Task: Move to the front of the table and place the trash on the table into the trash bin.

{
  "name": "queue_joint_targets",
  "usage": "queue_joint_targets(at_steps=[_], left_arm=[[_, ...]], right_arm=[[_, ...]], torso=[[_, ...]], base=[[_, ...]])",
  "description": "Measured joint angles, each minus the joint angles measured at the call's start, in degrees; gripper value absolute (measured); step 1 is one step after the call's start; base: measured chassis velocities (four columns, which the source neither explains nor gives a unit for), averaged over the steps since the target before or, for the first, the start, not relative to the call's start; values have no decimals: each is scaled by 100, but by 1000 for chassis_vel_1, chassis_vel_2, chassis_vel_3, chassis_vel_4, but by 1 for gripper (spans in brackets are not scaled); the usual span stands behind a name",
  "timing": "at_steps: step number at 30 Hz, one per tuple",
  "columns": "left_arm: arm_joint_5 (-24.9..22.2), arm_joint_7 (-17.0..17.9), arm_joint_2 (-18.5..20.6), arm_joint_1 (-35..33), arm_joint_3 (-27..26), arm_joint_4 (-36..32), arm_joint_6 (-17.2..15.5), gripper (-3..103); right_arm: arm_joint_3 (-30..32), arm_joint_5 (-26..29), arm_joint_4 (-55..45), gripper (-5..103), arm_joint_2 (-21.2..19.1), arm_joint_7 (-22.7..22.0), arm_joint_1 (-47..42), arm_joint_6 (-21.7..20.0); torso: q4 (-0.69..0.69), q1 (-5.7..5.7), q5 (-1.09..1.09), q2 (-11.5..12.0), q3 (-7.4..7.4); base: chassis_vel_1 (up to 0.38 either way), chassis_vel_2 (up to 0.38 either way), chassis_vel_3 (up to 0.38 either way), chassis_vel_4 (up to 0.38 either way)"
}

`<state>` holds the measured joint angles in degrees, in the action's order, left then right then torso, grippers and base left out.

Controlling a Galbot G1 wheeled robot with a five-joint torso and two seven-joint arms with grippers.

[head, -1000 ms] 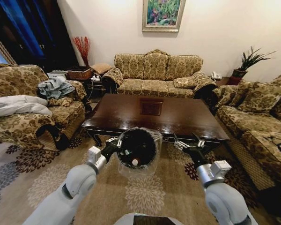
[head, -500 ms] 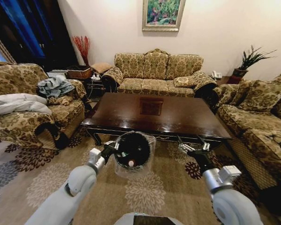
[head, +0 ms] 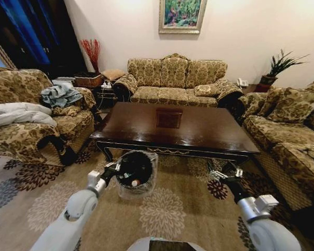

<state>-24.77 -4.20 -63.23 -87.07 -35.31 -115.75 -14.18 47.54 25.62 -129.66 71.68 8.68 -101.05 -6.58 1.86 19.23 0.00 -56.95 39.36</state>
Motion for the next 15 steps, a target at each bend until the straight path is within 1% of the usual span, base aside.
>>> queue_joint_targets(at_steps=[2, 3, 5, 7, 8, 10, 13, 15], left_arm=[[35, -8, -62, -22, -43, 9, 20, 4], [131, -12, -235, -71, -141, 54, 89, 4], [192, -9, -388, -140, -209, 103, 140, 4], [212, -10, -432, -166, -229, 124, 155, 4], [296, -20, -507, -194, -291, 185, 190, 4], [360, -25, -540, -194, -335, 236, 221, 4], [579, -101, -567, -175, -437, 429, 243, 4], [601, -139, -558, -175, -453, 485, 240, 4]], right_arm=[[-20, -15, 11, 100, 25, 7, -4, 18], [-111, -71, 39, 100, 97, 18, -1, 69], [-271, -177, 77, 100, 178, 15, 27, 112], [-339, -218, 92, 100, 204, 3, 49, 119], [-463, -295, 128, 100, 248, -20, 110, 124], [-529, -343, 157, 100, 275, -30, 158, 124], [-720, -457, 306, 100, 334, -78, 343, 115], [-751, -470, 351, 100, 344, -85, 392, 110]], torso=[[0, -9, 0, 20, -11], [0, -33, 0, 73, -42], [0, -61, 0, 138, -78], [0, -73, -1, 164, -93], [0, -96, -1, 217, -122], [0, -110, -1, 250, -141], [0, -155, 0, 346, -191], [0, -167, -1, 371, -203]], base=[[0, 0, 0, 0], [0, 0, 0, 0], [0, 0, 0, 0], [0, 0, 0, 0], [0, 0, 0, 0], [0, 0, 0, 0], [0, 0, 0, 0], [0, 0, 0, 0]])
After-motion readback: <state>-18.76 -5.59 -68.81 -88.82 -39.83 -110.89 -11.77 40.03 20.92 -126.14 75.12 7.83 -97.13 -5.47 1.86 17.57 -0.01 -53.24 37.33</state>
